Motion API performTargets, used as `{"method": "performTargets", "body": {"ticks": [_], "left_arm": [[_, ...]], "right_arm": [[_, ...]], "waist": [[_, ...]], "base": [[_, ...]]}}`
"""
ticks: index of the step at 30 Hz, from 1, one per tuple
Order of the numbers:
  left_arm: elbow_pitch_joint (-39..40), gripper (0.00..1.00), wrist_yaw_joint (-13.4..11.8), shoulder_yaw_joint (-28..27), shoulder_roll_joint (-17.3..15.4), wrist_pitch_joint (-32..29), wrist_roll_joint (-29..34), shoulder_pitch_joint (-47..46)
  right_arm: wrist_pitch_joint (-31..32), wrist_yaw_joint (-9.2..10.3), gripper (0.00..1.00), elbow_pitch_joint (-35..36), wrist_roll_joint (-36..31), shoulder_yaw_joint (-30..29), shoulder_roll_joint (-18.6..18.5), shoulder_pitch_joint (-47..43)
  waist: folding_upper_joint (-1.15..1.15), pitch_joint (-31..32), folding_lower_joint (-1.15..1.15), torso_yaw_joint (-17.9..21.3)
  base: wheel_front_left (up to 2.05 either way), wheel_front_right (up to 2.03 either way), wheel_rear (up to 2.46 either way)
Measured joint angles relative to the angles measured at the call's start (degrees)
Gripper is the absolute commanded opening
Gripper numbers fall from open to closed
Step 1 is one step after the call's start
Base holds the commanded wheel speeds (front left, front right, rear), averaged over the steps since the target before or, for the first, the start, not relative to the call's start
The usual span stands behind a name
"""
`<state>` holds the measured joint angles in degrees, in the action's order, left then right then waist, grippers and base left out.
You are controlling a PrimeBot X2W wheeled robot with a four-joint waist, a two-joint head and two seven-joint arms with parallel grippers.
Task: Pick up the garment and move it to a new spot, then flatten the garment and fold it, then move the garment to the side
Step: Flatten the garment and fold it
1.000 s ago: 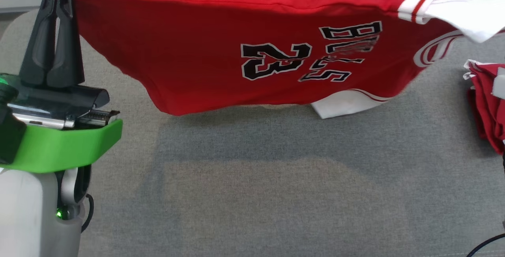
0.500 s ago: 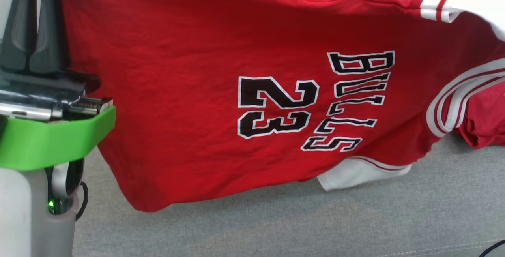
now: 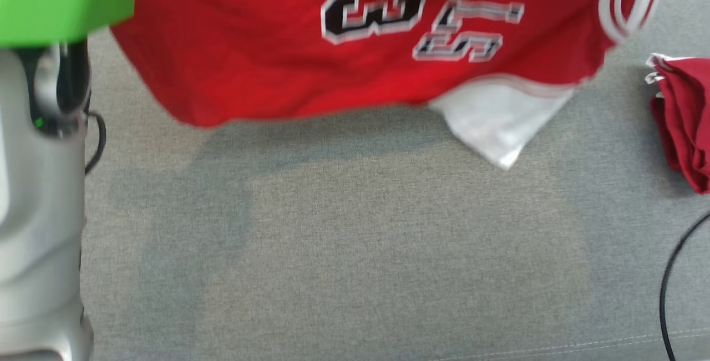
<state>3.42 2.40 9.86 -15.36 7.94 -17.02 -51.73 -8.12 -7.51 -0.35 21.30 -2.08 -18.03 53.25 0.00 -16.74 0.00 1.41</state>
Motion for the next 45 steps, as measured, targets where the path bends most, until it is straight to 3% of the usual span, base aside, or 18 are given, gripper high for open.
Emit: {"method": "performTargets", "body": {"ticks": [4,12,16,21,29,36,45], "left_arm": [[-10.6,0.0,1.7,0.9,1.3,3.0,-0.5,-9.0],[-31.8,0.0,3.1,0.1,3.1,6.3,-1.7,-22.3],[-42.4,0.0,3.7,-0.6,4.8,6.6,-4.6,-24.1],[-54.1,0.0,4.7,-1.3,6.6,6.2,-9.2,-23.3],[-58.2,0.0,4.9,-0.8,8.4,6.8,-14.8,-13.1],[-49.2,0.0,5.0,-2.1,7.9,6.8,-16.3,3.8],[-35.4,0.0,4.0,-2.3,6.5,6.9,-14.1,27.5]], "right_arm": [[-3.0,0.0,0.0,-10.6,0.4,3.5,0.1,11.0],[-6.7,0.01,0.0,-31.4,2.9,5.8,4.4,27.7],[-6.9,0.01,0.0,-40.0,3.8,5.4,6.7,28.5],[-6.9,0.01,0.0,-44.4,4.2,6.6,8.3,24.9],[-6.9,0.01,0.0,-40.5,11.1,9.2,7.7,8.8],[-6.9,0.02,0.0,-30.0,18.4,10.6,7.9,-13.2],[-7.0,0.01,0.0,-14.9,21.9,9.8,8.8,-39.9]], "waist": [[0.0,-2.3,0.0,-0.6],[0.0,-5.5,0.0,-1.5],[0.0,-6.4,0.0,-1.5],[0.0,-7.5,0.0,-1.2],[0.0,-8.3,0.0,-1.5],[0.0,-6.1,0.0,-1.6],[0.0,-0.9,0.0,-0.7]], "base": [[0.0,0.0,0.0],[0.0,0.0,0.0],[0.0,0.0,0.0],[0.0,0.0,0.0],[0.0,0.0,0.0],[0.0,0.0,0.0],[0.0,0.0,0.0]]}}
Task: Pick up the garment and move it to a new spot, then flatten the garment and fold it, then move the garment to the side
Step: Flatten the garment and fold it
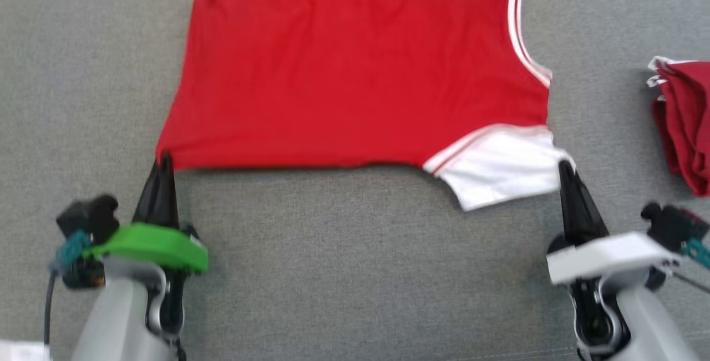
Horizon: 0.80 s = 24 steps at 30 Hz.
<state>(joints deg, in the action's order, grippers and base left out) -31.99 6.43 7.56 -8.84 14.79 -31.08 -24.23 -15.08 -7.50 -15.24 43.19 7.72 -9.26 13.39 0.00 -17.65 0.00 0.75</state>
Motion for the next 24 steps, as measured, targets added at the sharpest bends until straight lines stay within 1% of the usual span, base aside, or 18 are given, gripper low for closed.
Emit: {"method": "performTargets", "body": {"ticks": [1,2,5,10,14,20,24], "left_arm": [[2.0,0.0,-0.6,0.0,-0.3,0.0,0.1,2.5],[6.7,0.0,-2.0,0.1,-0.7,-0.5,0.4,7.7],[14.5,0.0,-4.5,0.1,-1.5,-3.2,0.8,14.9],[28.4,0.0,-9.5,0.1,-2.7,-9.5,1.2,26.7],[36.9,0.0,-12.8,0.1,-3.4,-13.8,1.2,34.7],[44.2,0.0,-16.1,0.5,-3.7,-18.5,1.2,41.6],[46.1,0.0,-16.8,0.5,-4.2,-19.9,1.2,42.5]], "right_arm": [[0.0,0.01,0.0,1.5,-0.1,-0.3,0.0,-2.4],[0.0,0.01,0.0,4.2,-0.5,-0.6,0.4,-6.8],[0.1,0.01,0.0,7.6,-1.3,-1.5,0.9,-13.0],[3.2,0.0,0.0,12.7,-4.0,-3.7,2.3,-21.9],[6.3,0.0,0.0,15.4,-6.3,-6.4,4.0,-28.0],[10.0,0.0,0.0,17.8,-8.8,-9.4,5.6,-32.6],[11.2,0.0,0.0,18.7,-9.6,-10.3,6.1,-33.2]], "waist": [[0.0,0.7,0.0,0.2],[0.0,2.1,0.0,0.5],[0.0,4.1,0.0,0.9],[0.0,7.5,0.0,1.3],[0.0,10.0,0.0,1.5],[0.0,12.5,0.0,1.5],[0.0,12.6,0.01,1.4]], "base": [[0.0,0.0,0.0],[0.0,0.0,0.0],[0.0,0.0,0.0],[0.0,0.0,0.0],[0.0,0.0,0.0],[0.0,0.0,0.0],[0.0,0.0,0.0]]}}
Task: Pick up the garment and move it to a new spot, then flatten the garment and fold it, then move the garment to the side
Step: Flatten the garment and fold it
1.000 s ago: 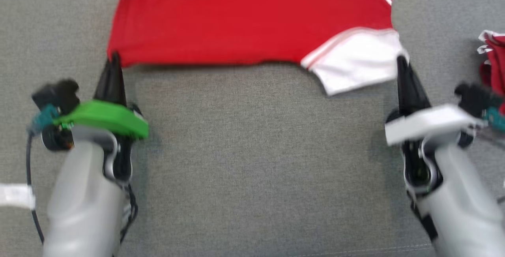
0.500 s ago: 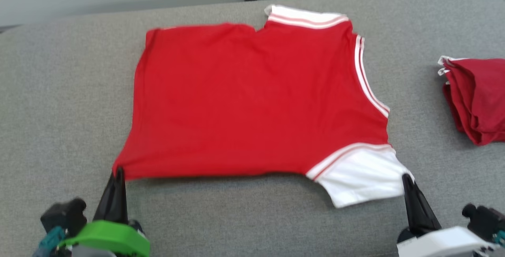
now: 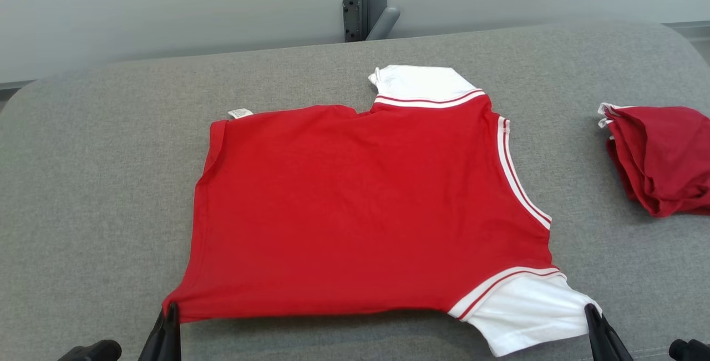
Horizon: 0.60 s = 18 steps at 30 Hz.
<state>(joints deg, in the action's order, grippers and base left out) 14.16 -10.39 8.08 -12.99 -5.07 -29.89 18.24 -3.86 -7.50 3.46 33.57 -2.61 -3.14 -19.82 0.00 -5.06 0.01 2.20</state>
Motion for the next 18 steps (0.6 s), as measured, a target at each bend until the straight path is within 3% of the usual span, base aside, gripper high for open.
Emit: {"method": "performTargets", "body": {"ticks": [8,18], "left_arm": [[0.6,0.0,-0.3,0.5,-0.3,-1.2,0.0,-0.8],[-1.0,0.0,0.9,1.6,-1.4,-3.2,0.5,-9.2]], "right_arm": [[2.1,0.0,0.0,0.9,-1.1,-1.1,0.2,1.8],[8.3,0.0,0.0,2.4,-2.3,-2.2,0.1,14.6]], "waist": [[0.0,-1.8,0.0,0.0],[0.0,-7.0,0.0,-0.3]], "base": [[0.0,0.0,0.0],[0.0,0.0,0.0]]}}
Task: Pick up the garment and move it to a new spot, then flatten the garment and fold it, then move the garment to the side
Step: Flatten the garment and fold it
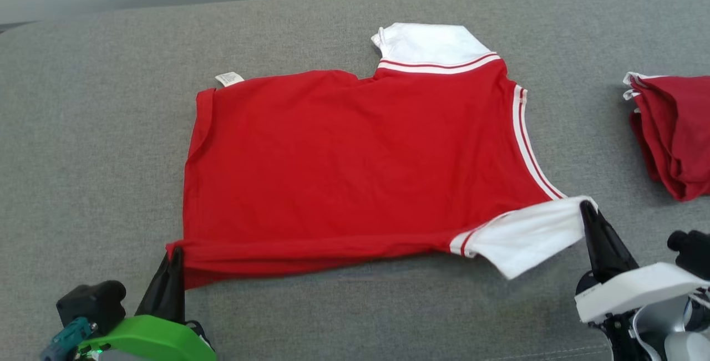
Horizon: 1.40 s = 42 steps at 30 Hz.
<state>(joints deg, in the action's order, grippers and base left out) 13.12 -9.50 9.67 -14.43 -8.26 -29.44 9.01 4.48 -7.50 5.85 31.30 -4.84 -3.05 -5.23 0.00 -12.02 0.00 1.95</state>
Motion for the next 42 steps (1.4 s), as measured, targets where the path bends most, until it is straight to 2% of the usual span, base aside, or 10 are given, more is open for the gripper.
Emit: {"method": "performTargets", "body": {"ticks": [12,13,14,15,16,17,22,28,36,42], "left_arm": [[-7.7,0.0,2.8,1.6,1.5,2.7,-0.4,-8.5],[-8.3,0.21,3.1,1.8,1.7,2.9,-0.4,-9.1],[-9.0,0.73,3.4,2.0,1.9,3.3,-0.4,-9.5],[-9.5,1.0,3.5,2.1,2.1,3.7,-0.4,-9.8],[-10.0,1.0,3.7,2.2,2.1,4.2,-0.4,-10.1],[-10.2,1.0,3.9,2.2,2.2,4.9,-0.4,-10.4],[-10.9,1.0,4.3,1.8,3.0,10.2,0.4,-11.8],[-11.3,1.0,4.7,1.4,3.8,18.3,2.5,-13.9],[-11.0,1.0,4.2,0.3,3.0,22.6,8.9,-15.8],[-11.2,1.0,4.5,-0.6,1.3,23.0,12.0,-15.7]], "right_arm": [[0.3,0.01,0.0,-9.2,-0.5,0.8,-1.8,13.7],[-0.4,0.0,0.0,-9.9,-0.3,0.9,-1.8,14.2],[-1.0,0.01,0.04,-10.5,0.0,1.1,-1.7,14.7],[-1.6,0.01,0.58,-10.9,0.1,1.4,-1.8,15.2],[-2.5,0.0,0.98,-11.1,0.4,1.8,-1.8,15.4],[-3.7,0.0,1.0,-11.2,0.6,2.1,-1.8,15.6],[-10.3,0.01,1.0,-10.6,0.0,3.3,-3.2,15.8],[-17.6,0.0,1.0,-7.8,-5.7,4.0,-5.3,15.4],[-19.3,0.0,1.0,-4.9,-15.4,4.3,-6.0,13.4],[-19.5,0.0,1.0,-4.6,-17.5,4.1,-4.9,12.0]], "waist": [[0.0,-7.0,0.0,-1.6],[0.0,-7.4,0.0,-1.8],[0.0,-7.7,0.0,-2.0],[0.0,-8.0,0.0,-2.2],[0.0,-8.1,0.0,-2.4],[0.0,-8.2,0.0,-2.5],[0.0,-7.6,0.0,-2.7],[0.0,-5.8,0.0,-2.7],[0.0,-3.1,0.0,-2.2],[0.0,-1.7,0.0,-1.8]], "base": [[0.0,0.0,0.0],[0.0,0.0,0.0],[0.0,0.0,0.0],[0.0,0.0,0.0],[0.0,0.0,0.0],[0.0,0.0,0.0],[0.0,0.0,0.0],[0.0,0.0,0.0],[0.0,0.0,0.0],[0.0,0.0,0.0]]}}
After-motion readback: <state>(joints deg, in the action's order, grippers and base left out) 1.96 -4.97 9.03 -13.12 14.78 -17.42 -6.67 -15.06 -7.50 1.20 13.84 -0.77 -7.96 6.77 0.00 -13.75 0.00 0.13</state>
